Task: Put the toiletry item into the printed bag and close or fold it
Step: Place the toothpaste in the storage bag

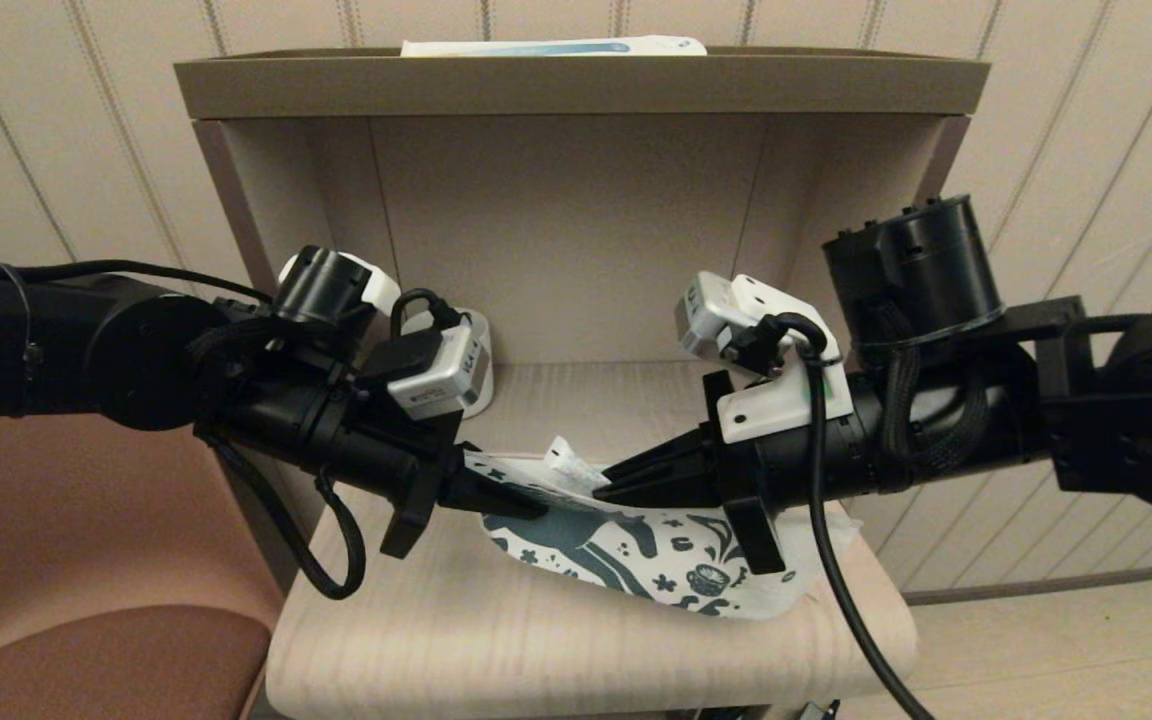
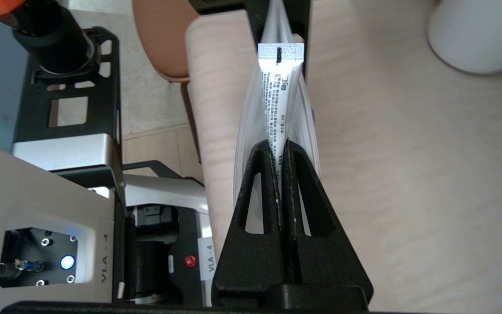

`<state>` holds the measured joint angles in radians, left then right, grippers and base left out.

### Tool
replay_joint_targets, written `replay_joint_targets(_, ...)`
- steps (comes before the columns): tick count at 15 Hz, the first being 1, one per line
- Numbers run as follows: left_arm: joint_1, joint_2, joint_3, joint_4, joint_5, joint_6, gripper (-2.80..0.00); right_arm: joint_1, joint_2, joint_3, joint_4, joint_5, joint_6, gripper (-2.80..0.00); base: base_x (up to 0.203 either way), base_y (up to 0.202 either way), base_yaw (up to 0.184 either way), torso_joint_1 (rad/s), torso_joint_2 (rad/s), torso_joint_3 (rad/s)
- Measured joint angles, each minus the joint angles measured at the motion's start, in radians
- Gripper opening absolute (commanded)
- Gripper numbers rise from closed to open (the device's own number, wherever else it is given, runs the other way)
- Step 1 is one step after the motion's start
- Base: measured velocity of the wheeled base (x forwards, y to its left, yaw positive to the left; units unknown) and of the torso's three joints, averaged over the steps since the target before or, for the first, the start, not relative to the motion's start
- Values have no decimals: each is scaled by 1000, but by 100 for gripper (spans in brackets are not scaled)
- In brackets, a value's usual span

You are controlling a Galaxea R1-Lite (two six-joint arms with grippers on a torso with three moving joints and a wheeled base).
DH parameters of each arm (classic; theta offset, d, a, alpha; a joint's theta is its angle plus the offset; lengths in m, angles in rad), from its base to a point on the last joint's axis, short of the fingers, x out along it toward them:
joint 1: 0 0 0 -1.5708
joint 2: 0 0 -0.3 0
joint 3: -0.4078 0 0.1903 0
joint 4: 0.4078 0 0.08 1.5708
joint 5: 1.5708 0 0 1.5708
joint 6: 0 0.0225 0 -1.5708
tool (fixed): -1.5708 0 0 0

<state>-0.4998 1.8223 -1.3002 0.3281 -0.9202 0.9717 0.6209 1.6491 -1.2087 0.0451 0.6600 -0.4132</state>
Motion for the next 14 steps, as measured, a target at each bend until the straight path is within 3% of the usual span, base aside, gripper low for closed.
replay_joint_targets(2,1,0,0,0,0,0,-280,-13,-4,4,2,0,-1,-280,0,0,0,0,0,0)
replay_joint_targets(3,1,0,0,0,1,0,-280,-15,-8,10,1,-1,-3,-169,0,0,0,0,0,0)
replay_joint_targets(4,2,0,0,0,1,0,-280,-17,-10,14,0,-1,-5,0,0,0,0,0,0,0)
replay_joint_targets(14,7,1,0,0,0,0,-280,-19,-96,8,4,5,3,0,0,0,0,0,0,0)
